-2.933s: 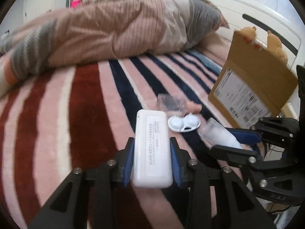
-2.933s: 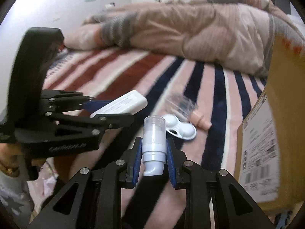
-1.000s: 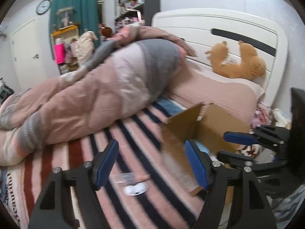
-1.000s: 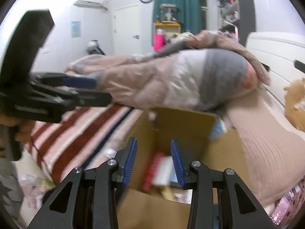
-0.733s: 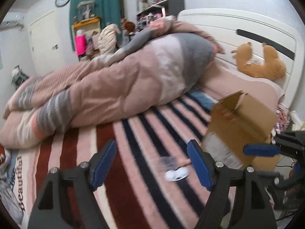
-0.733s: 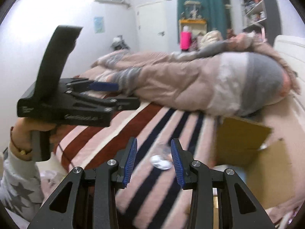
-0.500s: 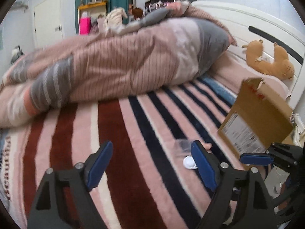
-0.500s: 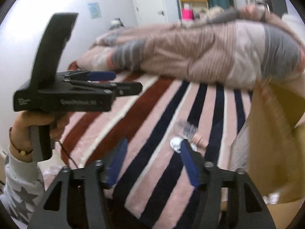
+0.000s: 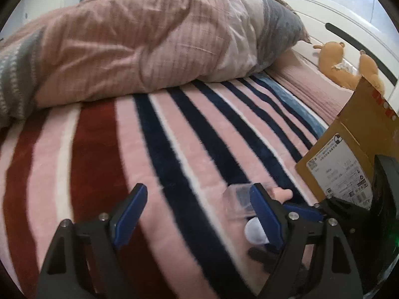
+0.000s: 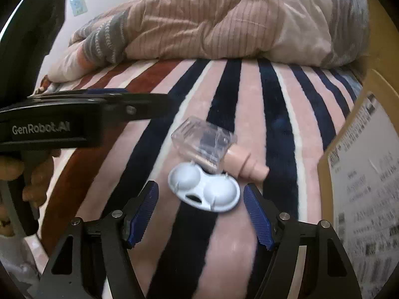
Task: Organize rigid objects
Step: 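Grasp the white lens case with the right gripper, then grasp the clear plastic case with the left gripper while the right holds the lens case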
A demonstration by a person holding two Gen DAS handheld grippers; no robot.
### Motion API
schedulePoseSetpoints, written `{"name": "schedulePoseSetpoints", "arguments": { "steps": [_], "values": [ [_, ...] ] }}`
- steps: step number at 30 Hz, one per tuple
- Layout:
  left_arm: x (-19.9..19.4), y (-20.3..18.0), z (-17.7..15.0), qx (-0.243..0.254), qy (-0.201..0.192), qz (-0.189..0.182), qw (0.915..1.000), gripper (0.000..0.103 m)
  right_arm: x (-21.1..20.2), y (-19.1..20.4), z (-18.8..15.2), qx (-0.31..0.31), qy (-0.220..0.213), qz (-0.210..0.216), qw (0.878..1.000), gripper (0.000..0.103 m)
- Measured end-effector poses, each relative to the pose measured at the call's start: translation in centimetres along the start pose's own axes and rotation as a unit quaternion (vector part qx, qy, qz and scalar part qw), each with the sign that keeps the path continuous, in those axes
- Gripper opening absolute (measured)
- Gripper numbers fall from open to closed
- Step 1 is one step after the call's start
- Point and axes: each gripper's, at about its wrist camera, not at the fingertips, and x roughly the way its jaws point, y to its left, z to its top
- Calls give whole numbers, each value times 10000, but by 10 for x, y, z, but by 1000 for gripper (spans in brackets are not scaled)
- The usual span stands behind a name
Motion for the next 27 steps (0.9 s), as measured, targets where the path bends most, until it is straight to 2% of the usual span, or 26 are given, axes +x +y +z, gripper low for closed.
{"name": "schedulePoseSetpoints", "arguments": {
  "steps": [2, 5, 7, 9, 13, 15, 18, 23, 25, 27],
  "values": [
    [8, -3, 4, 9, 12, -322, 9995, 82, 4, 1, 1, -59, -26, -147, 9999, 55],
    [17, -12, 7, 131, -5, -651, 9978, 79, 0, 0, -2, -144, -75, -146, 9998, 55],
    [24, -20, 8, 243, 104, -904, 9956, 65, -7, -1, -8, -252, -85, -143, 9995, 55],
    [29, -24, 6, 301, 237, -1063, 9936, 58, -13, -2, -12, -305, -58, -141, 9994, 55],
    [25, -31, -6, 540, 494, -1164, 9905, 57, -24, -4, -24, -348, 12, -65, 9994, 55],
    [20, -30, -10, 540, 583, -1350, 9877, 56, -28, -2, -30, -467, -7, -85, 9989, 55],
    [15, -34, -16, 753, 655, -1282, 9867, 56, -31, 2, -35, -605, -53, -119, 9981, 55],
    [22, -37, -7, 798, 384, -574, 9944, 58, -32, 1, -34, -542, -52, -75, 9985, 55],
    [28, -37, -3, 750, 336, -800, 9934, 58, -32, 1, -33, -565, -50, -72, 9984, 55],
    [36, -42, 0, 903, 347, -763, 9924, 59, -32, 2, -33, -577, -47, -71, 9983, 55]
  ]
}}
